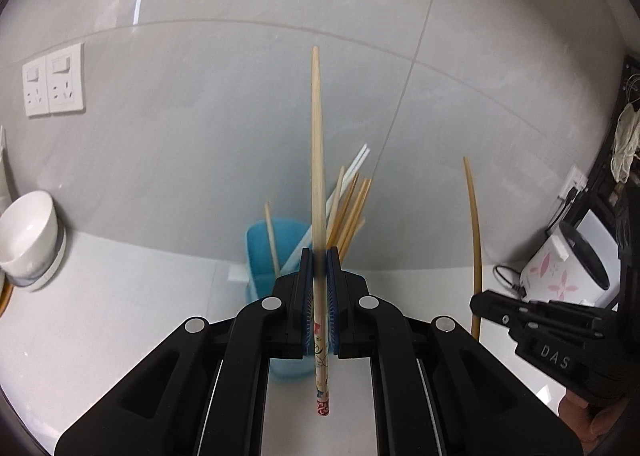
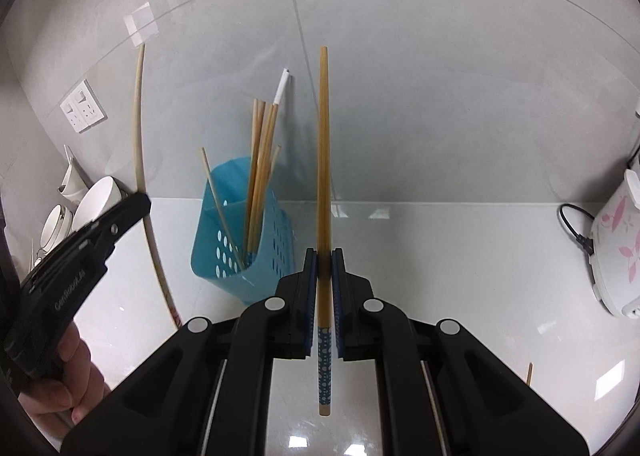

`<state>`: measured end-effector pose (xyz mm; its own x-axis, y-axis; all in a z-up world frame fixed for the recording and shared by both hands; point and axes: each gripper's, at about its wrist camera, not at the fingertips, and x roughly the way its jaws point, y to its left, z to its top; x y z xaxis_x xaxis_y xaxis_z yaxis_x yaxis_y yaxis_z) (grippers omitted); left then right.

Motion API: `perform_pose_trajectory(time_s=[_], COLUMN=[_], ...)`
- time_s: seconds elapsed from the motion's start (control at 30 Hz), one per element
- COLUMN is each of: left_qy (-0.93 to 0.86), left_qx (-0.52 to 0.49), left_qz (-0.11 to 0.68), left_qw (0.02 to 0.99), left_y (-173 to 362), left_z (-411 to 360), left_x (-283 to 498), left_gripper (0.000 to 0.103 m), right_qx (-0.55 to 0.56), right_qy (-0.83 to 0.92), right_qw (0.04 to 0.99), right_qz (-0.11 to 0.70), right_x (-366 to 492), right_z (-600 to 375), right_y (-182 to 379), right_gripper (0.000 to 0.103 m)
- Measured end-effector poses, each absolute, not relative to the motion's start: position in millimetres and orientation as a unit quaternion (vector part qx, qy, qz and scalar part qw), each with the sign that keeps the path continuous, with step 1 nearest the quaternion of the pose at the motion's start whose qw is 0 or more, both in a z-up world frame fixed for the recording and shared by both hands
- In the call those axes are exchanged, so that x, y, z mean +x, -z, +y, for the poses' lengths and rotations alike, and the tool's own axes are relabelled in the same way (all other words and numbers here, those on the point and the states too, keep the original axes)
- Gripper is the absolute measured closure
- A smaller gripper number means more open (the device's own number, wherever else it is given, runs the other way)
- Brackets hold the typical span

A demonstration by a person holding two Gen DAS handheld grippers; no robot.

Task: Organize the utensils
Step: 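Lift both held chopsticks and carry them over the blue holder, then lower the red-printed chopstick into the blue holder and open the left tool, then lower the blue-patterned chopstick into the blue holder and open the right tool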

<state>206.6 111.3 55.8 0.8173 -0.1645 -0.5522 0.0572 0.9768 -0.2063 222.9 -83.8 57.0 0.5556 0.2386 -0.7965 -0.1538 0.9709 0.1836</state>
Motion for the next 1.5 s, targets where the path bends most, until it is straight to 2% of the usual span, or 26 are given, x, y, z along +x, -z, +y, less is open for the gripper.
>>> perform_pose_trajectory(time_s=[0.27,0.53,0.9,1.2,1.3,1.37,1.5], left_qy=[0.079,0.078,0.074,0.067,0.063,0.056,0.032], left_qx=[-0.077,-0.057,-0.029,-0.024,-0.024,-0.025,-0.028], left_qz=[0.24,0.24,0.283,0.312,0.317,0.318,0.334], left_qw=[0.964,0.966,0.956,0.947,0.946,0.946,0.942], left_y=[-50.8,-26.2,14.6,28.2,17.0,9.2,-6.4], left_z=[104.3,98.5,93.3,86.8,79.2,78.4,82.3], left_x=[228.7,246.5,260.7,262.5,261.5,259.3,251.4], left_gripper=[0.097,0.097,0.097,0.096,0.087,0.062,0.046], right_qx=[0.056,0.069,0.059,0.052,0.051,0.052,0.053], right_qy=[-0.117,-0.126,-0.134,-0.138,-0.138,-0.14,-0.149], right_qw=[0.88,0.882,0.882,0.877,0.876,0.877,0.881], right_qz=[0.457,0.449,0.448,0.457,0.458,0.457,0.447], right_x=[234.0,239.9,241.9,245.8,248.4,249.8,251.6], right_z=[-87.8,-92.2,-86.3,-84.0,-82.7,-81.1,-75.4], right_y=[-53.9,-48.4,-46.2,-38.6,-36.0,-35.5,-38.0], right_gripper=[0.096,0.096,0.096,0.096,0.096,0.096,0.096])
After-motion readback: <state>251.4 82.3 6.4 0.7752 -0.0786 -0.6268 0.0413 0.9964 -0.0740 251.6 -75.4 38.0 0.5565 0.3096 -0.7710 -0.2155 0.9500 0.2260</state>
